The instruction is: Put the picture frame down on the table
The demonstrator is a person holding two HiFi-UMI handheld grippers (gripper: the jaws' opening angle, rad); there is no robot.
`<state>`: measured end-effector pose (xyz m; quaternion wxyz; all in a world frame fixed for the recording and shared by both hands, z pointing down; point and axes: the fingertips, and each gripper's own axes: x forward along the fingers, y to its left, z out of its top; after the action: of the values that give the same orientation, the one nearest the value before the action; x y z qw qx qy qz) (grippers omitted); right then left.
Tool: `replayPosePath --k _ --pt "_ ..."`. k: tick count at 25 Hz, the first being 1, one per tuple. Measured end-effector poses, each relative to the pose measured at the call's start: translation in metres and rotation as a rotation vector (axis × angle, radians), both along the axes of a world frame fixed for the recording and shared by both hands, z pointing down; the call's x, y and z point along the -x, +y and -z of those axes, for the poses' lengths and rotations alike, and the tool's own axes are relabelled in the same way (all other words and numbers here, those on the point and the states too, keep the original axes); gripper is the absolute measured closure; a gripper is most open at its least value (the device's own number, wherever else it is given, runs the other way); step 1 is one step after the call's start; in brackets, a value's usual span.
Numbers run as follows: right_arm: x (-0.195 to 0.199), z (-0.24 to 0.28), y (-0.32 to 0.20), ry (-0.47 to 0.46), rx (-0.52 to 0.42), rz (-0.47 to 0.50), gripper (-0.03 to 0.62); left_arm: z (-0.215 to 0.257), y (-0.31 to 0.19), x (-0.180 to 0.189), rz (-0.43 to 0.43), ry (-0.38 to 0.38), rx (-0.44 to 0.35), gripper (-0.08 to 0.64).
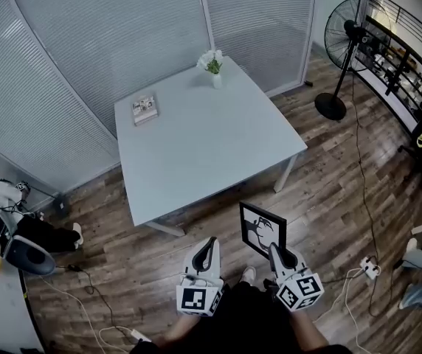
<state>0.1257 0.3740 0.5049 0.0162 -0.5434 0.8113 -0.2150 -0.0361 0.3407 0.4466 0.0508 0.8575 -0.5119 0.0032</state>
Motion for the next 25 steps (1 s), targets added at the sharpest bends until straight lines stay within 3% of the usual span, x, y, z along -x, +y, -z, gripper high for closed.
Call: replayPosePath --k 13,25 --pt "-0.028 -0.014 -0.054 -0.005 0.011 0.001 0.56 -0.019 -0.051 -0.01 0.041 -0.015 0.028 0.543" --pt "-0.028 -0.017 -0.162 0.015 0.039 -0.018 0.56 -0.023 -0.176 -0.02 -0.006 0.004 0.03 0.543"
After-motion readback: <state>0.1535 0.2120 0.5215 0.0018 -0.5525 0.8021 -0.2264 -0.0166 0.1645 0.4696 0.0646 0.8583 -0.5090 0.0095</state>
